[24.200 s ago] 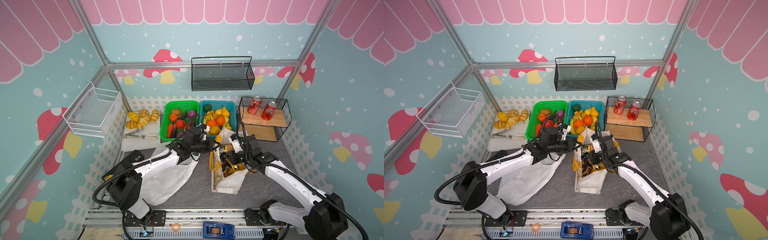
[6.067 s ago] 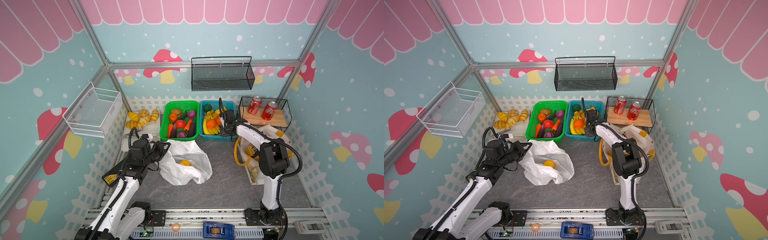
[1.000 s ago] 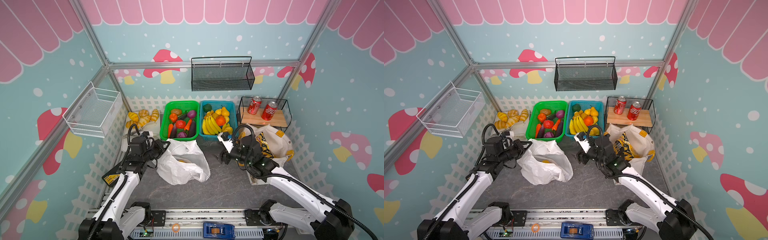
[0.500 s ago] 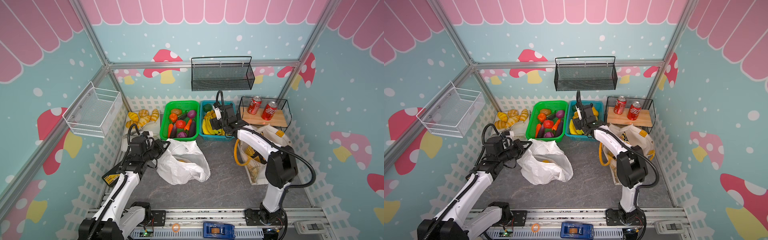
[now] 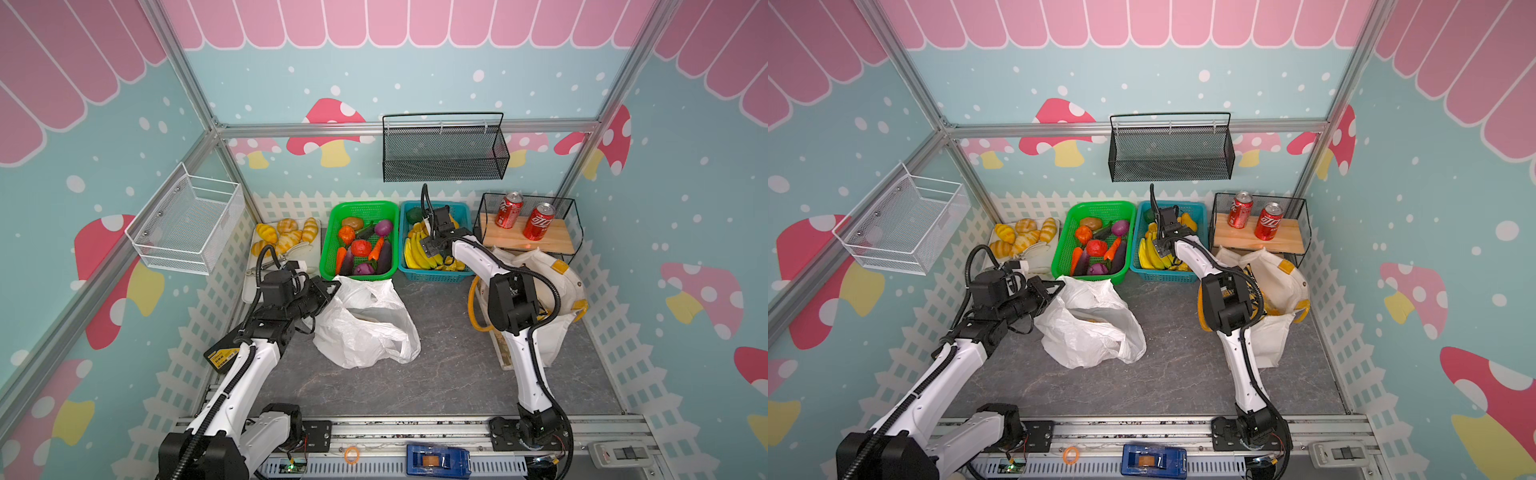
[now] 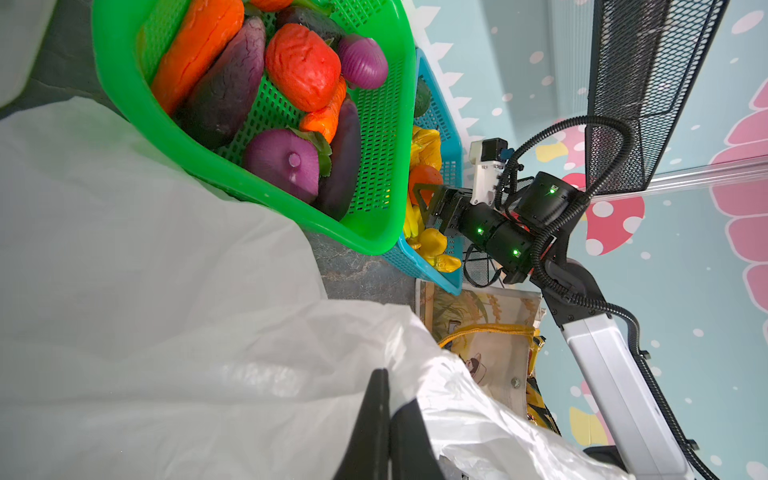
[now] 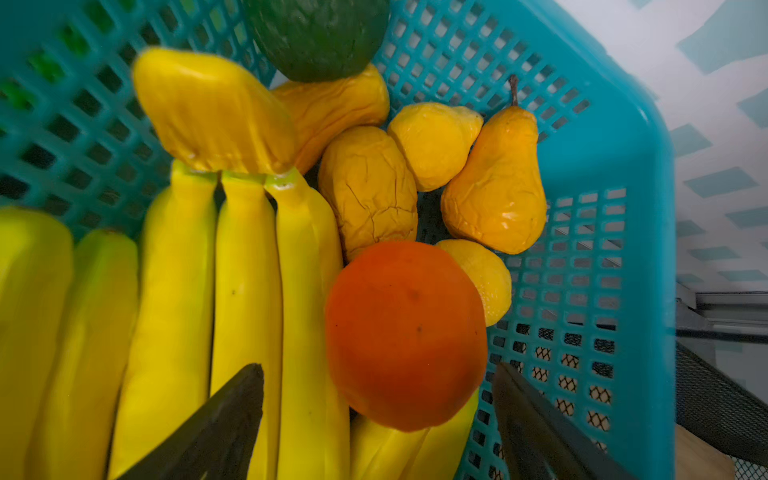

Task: Place the mixed food into the grocery bags and tie them
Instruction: 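Move the right gripper back to the teal basket and grasp another orange, then carry the second orange with the right gripper to the white bag mouth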

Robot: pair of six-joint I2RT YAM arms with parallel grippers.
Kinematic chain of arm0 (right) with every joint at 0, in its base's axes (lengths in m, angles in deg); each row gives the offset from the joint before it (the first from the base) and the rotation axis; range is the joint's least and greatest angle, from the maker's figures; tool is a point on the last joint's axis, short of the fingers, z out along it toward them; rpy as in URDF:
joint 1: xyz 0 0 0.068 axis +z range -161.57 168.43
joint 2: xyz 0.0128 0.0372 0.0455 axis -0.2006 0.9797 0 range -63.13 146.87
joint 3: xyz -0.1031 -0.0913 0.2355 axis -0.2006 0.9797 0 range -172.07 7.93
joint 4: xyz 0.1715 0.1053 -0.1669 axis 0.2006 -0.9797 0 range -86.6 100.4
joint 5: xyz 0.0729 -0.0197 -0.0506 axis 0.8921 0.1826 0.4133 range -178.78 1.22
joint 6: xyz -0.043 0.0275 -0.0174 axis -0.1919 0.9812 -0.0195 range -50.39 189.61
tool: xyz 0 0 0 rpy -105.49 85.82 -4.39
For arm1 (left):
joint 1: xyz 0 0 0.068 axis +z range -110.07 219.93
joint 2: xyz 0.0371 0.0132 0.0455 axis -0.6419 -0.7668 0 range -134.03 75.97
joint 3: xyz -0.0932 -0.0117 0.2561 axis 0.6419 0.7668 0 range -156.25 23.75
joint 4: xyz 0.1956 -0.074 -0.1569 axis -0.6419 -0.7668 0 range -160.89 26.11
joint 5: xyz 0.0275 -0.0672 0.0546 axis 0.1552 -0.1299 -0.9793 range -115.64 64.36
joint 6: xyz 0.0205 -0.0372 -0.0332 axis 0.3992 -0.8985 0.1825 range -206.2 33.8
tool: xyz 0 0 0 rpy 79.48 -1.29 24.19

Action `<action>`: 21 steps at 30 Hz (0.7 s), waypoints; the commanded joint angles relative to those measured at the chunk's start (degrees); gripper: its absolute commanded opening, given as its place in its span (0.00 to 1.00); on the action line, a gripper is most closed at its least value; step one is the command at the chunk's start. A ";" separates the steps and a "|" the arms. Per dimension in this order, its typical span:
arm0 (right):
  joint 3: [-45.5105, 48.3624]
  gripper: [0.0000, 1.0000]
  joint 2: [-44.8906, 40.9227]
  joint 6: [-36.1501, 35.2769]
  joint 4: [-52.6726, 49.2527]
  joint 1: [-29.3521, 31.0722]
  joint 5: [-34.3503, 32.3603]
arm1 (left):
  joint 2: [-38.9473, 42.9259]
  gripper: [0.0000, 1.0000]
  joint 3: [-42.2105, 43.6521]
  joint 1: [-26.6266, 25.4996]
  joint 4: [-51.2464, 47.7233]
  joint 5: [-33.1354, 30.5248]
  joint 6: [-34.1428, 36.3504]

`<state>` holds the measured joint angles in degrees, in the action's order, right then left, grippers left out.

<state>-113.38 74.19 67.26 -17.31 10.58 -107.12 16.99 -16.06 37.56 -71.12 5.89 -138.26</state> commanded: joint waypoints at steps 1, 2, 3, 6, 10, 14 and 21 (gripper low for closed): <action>-3.48 0.85 2.84 -2.07 -2.33 -0.51 -0.95 | -0.10 0.00 -1.41 0.26 1.07 -0.50 0.46; -4.26 0.85 3.45 -2.20 -2.48 -0.61 -0.73 | -0.13 0.00 -1.32 0.25 1.03 -0.59 0.46; -5.13 0.84 4.17 -2.06 -2.68 -0.78 -0.47 | -0.08 0.00 -1.24 0.34 1.16 -0.55 0.46; -6.90 0.82 5.83 -2.37 -2.98 -1.05 -0.14 | -0.15 0.00 -0.89 0.25 1.33 -0.59 0.29; -9.21 0.78 7.94 -2.82 -3.32 -1.41 -0.12 | 0.09 0.00 -0.62 0.26 1.41 -0.59 0.20; -10.34 0.72 8.08 -2.76 -3.75 -1.50 1.42 | 0.24 0.00 -0.55 0.28 1.34 -0.60 0.02; -10.11 0.56 1.91 -3.35 -3.58 -1.32 5.01 | 0.20 0.00 -0.27 0.29 1.55 -0.72 -0.15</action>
<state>-122.26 80.70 65.03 -20.26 9.05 -105.35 16.97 -16.06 37.56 -70.83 5.86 -138.28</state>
